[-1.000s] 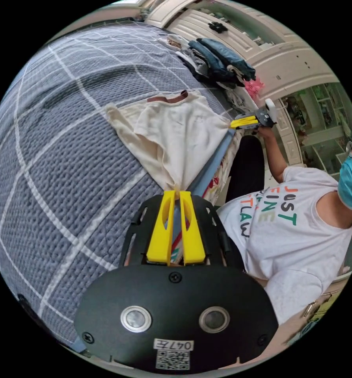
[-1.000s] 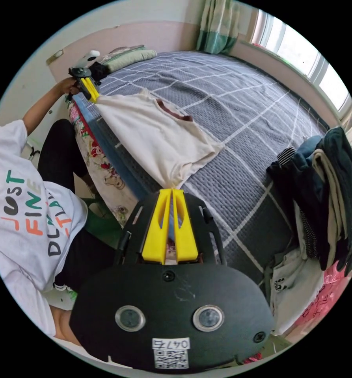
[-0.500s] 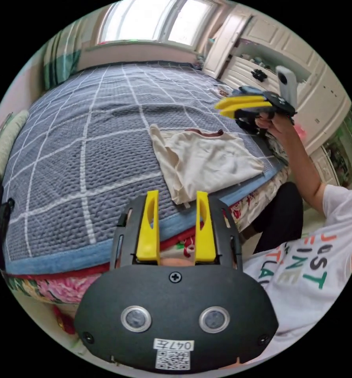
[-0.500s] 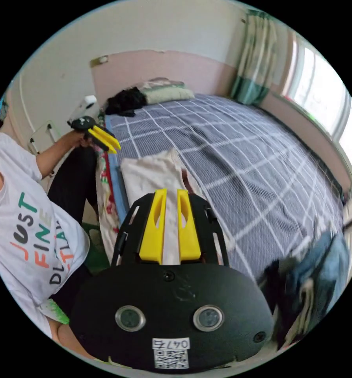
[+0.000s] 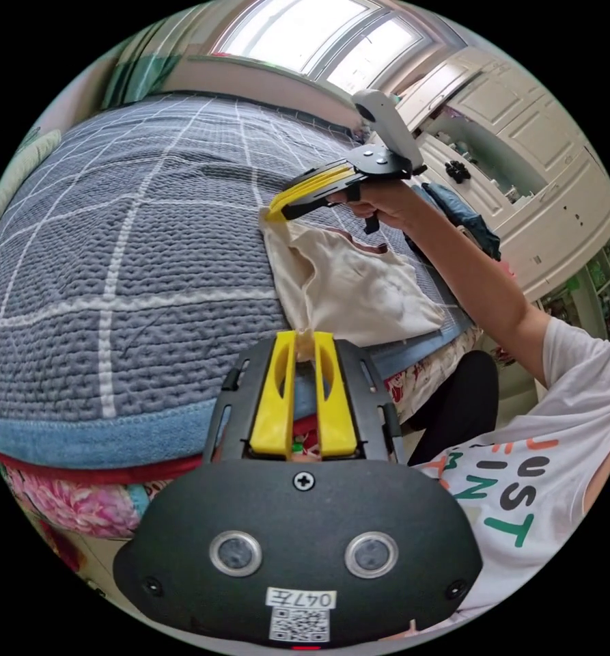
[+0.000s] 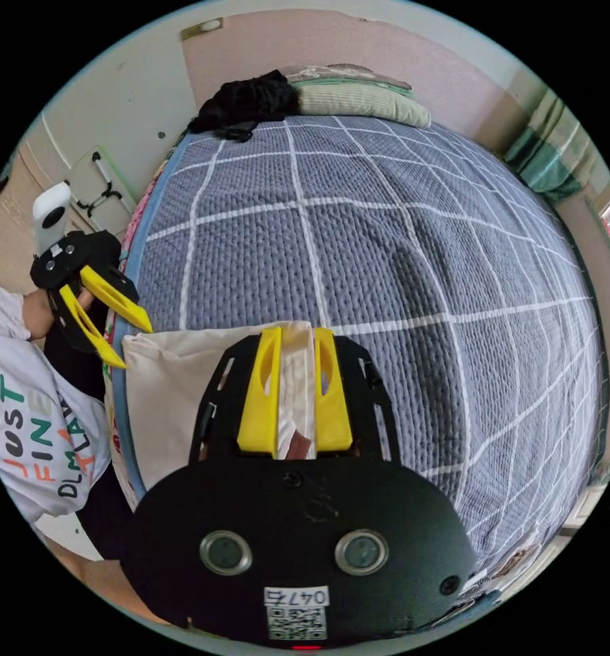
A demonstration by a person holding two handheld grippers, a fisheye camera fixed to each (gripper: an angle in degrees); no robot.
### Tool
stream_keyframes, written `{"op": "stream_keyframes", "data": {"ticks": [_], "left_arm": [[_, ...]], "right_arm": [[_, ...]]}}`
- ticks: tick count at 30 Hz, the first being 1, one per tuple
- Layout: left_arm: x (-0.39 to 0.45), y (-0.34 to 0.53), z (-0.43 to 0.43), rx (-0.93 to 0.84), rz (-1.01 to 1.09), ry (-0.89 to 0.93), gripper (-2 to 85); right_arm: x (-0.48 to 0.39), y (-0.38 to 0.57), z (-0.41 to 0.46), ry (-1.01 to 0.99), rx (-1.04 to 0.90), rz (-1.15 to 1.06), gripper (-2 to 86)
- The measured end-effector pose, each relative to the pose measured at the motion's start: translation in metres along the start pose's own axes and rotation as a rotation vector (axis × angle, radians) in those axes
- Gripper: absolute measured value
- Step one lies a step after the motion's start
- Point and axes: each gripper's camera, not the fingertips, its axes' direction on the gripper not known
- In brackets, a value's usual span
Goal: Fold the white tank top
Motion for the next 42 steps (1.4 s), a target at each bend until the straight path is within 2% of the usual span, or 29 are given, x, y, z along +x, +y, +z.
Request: {"op": "stream_keyframes", "data": {"ticks": [9,14,20,26,29,32,35,37,40,42], "left_arm": [[0.045,0.006,-0.004,0.015,0.014,-0.075,-0.4],[0.135,-0.001,-0.017,0.091,0.169,-0.214,-0.4],[0.244,-0.024,0.025,0.078,0.386,-0.177,-0.1],[0.308,-0.044,0.098,-0.022,0.433,-0.080,1.2],[0.329,-0.045,0.126,-0.048,0.439,-0.134,3.5],[0.340,-0.045,0.134,-0.063,0.431,-0.098,8.1],[0.348,-0.042,0.120,-0.064,0.446,-0.060,11.0],[0.353,-0.036,0.101,-0.054,0.496,-0.062,11.2],[0.342,-0.032,0.066,0.005,0.504,-0.128,9.5],[0.329,-0.037,0.055,0.022,0.493,-0.170,7.1]], "right_arm": [[-0.024,0.020,-0.035,0.050,0.110,-0.074,0.0],[-0.036,0.060,-0.078,0.101,0.181,-0.085,0.0],[-0.042,0.159,-0.141,0.213,0.230,0.013,0.0],[-0.040,0.265,-0.142,0.271,0.148,0.148,0.1],[-0.034,0.307,-0.130,0.250,0.149,0.244,0.9],[-0.032,0.335,-0.117,0.244,0.169,0.325,4.6],[-0.031,0.352,-0.111,0.257,0.112,0.420,6.8],[-0.046,0.366,-0.128,0.273,0.186,0.478,6.4],[-0.095,0.372,-0.156,0.205,0.346,0.403,5.2],[-0.127,0.368,-0.160,0.194,0.356,0.349,4.9]]}}
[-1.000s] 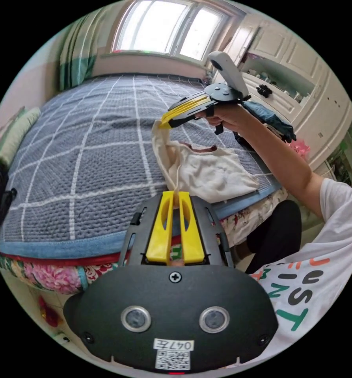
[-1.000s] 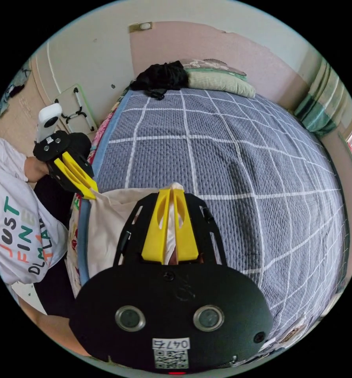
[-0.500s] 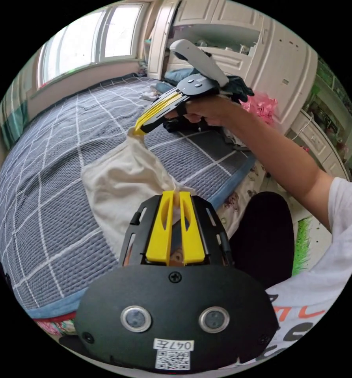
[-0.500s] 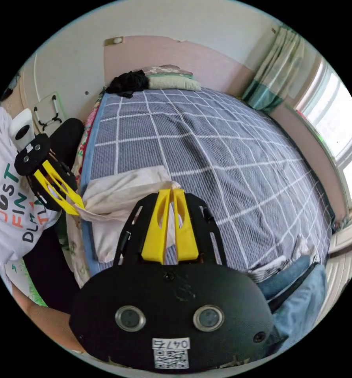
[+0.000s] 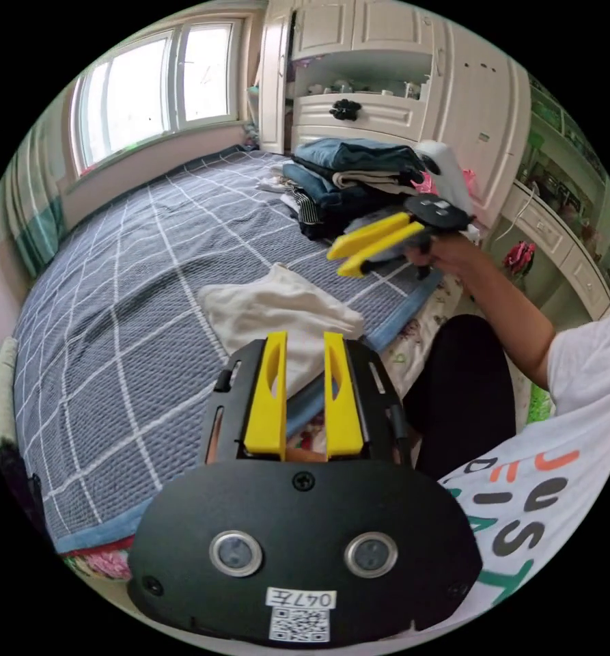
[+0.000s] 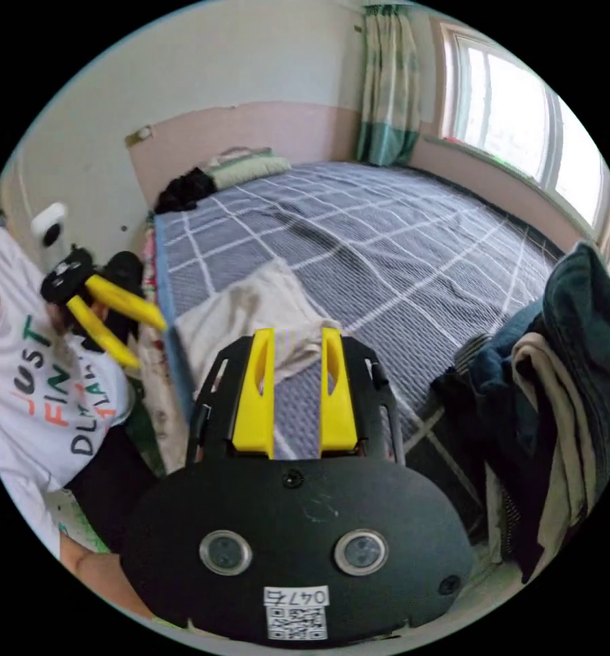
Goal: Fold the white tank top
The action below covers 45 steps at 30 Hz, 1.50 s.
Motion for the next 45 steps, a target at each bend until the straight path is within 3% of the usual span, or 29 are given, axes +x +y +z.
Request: {"op": "stream_keyframes", "data": {"ticks": [3,5,9,14,17,21,26,29,30,33,37,45], "left_arm": [[-0.022,-0.005,0.010,-0.023,0.013,0.051,4.8],[-0.023,-0.010,0.030,-0.128,0.049,0.109,6.2],[-0.016,-0.004,0.040,-0.150,0.081,0.064,7.9],[-0.019,-0.003,0.057,-0.222,0.096,0.005,1.9],[-0.025,-0.005,0.053,-0.221,0.068,0.006,0.3],[-0.031,-0.003,0.044,-0.241,0.076,-0.012,-0.2],[-0.055,-0.004,0.016,-0.169,0.024,0.072,-0.8],[-0.066,-0.016,-0.013,-0.061,0.031,0.015,-0.9],[-0.067,-0.020,-0.016,-0.043,0.040,0.024,-1.0],[-0.068,-0.041,-0.008,-0.016,0.080,0.155,-1.0],[-0.044,-0.050,0.029,-0.003,0.165,0.250,-1.0],[-0.030,-0.047,0.071,-0.079,0.190,0.312,-1.0]], "right_arm": [[-0.039,0.010,0.007,0.052,-0.071,-0.049,4.8],[-0.059,0.015,0.020,0.056,-0.153,-0.116,4.7],[-0.084,0.027,0.042,0.186,-0.311,-0.176,3.8],[-0.078,0.028,0.032,0.218,-0.264,-0.120,0.7],[-0.066,0.025,0.035,0.180,-0.338,-0.090,0.1],[-0.064,0.012,-0.001,0.062,-0.191,0.040,0.3],[-0.047,0.039,0.032,0.050,-0.342,0.068,1.6],[-0.034,0.031,-0.004,0.130,-0.126,0.076,1.6],[-0.026,0.024,-0.012,0.156,-0.068,0.068,1.7],[0.016,0.009,0.006,0.202,-0.133,0.161,3.6],[0.065,0.013,0.039,0.024,-0.130,0.309,5.0],[0.069,0.014,0.071,-0.029,-0.222,0.284,1.0]]}}
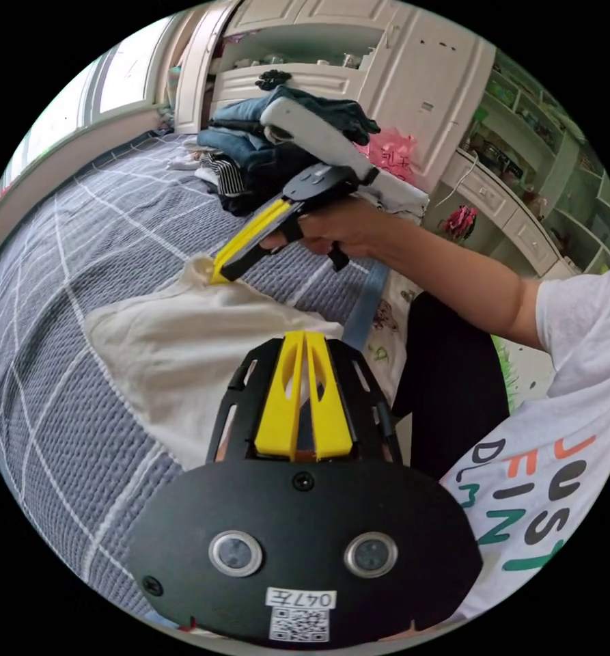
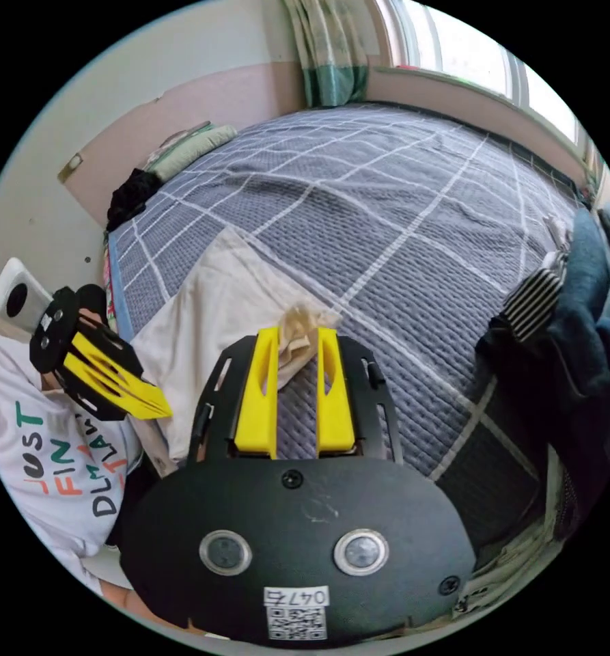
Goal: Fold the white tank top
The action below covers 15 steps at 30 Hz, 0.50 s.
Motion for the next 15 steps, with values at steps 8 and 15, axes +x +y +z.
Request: {"op": "stream_keyframes", "data": {"ticks": [8,15], "left_arm": [[-0.016,0.001,0.000,0.009,-0.075,0.016,-1.0],[-0.019,0.006,-0.023,0.039,-0.085,0.031,-1.0]], "right_arm": [[-0.042,-0.010,-0.035,0.303,0.167,-0.293,1.3],[-0.012,-0.002,-0.017,0.260,0.080,-0.084,5.2]]}}
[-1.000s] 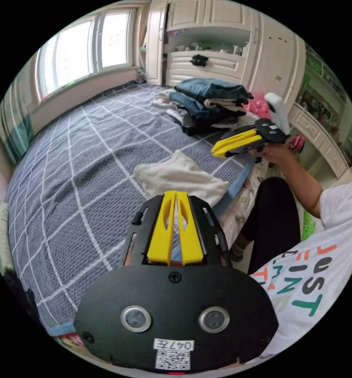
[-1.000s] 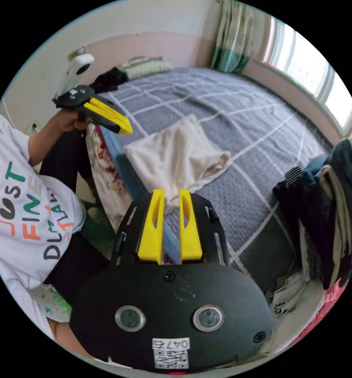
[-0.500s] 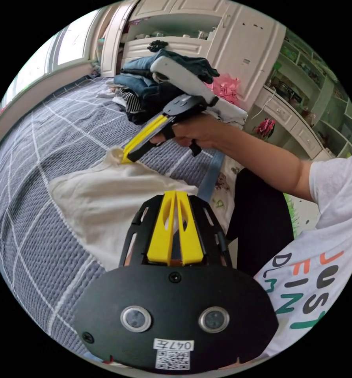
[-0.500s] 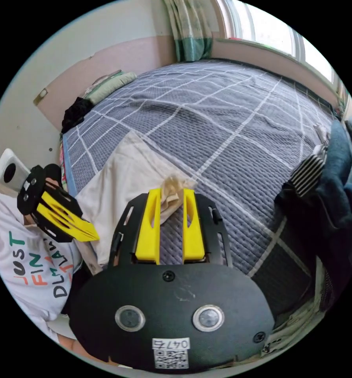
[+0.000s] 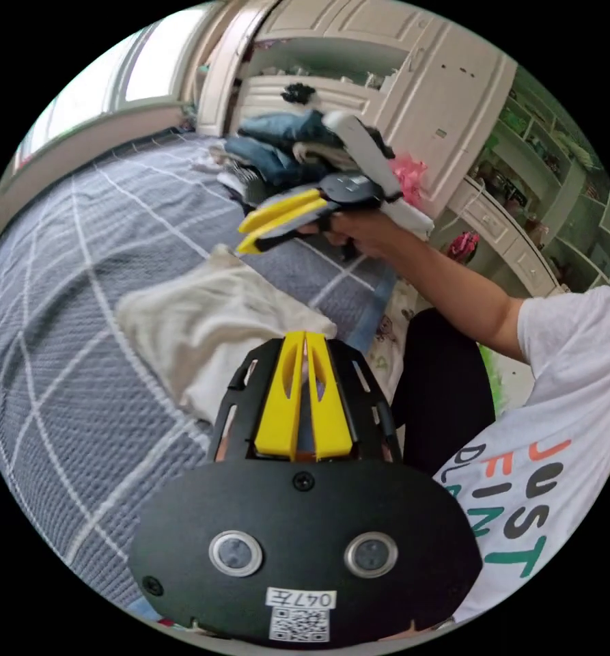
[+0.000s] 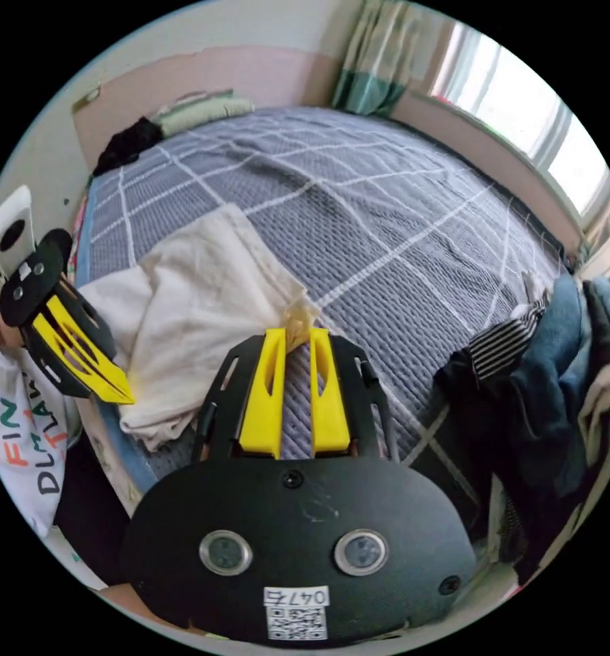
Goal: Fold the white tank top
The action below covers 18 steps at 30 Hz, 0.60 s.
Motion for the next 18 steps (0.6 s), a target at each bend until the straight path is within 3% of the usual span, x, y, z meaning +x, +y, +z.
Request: {"op": "stream_keyframes", "data": {"ticks": [4,11,13,18], "left_arm": [[-0.029,-0.015,-0.050,0.052,-0.033,-0.208,-1.0],[-0.074,-0.052,-0.003,-0.205,0.010,-0.320,-1.0],[-0.078,-0.050,0.010,-0.278,0.000,-0.334,-1.0],[-0.063,-0.032,-0.032,-0.137,-0.033,-0.329,-1.0]], "right_arm": [[-0.029,0.005,-0.056,-0.113,0.156,-0.083,3.9],[-0.119,0.040,-0.050,-0.073,0.020,-0.313,1.7],[-0.132,0.047,-0.028,-0.005,-0.113,-0.329,1.2],[-0.123,0.059,-0.032,-0.078,-0.125,-0.247,1.6]]}}
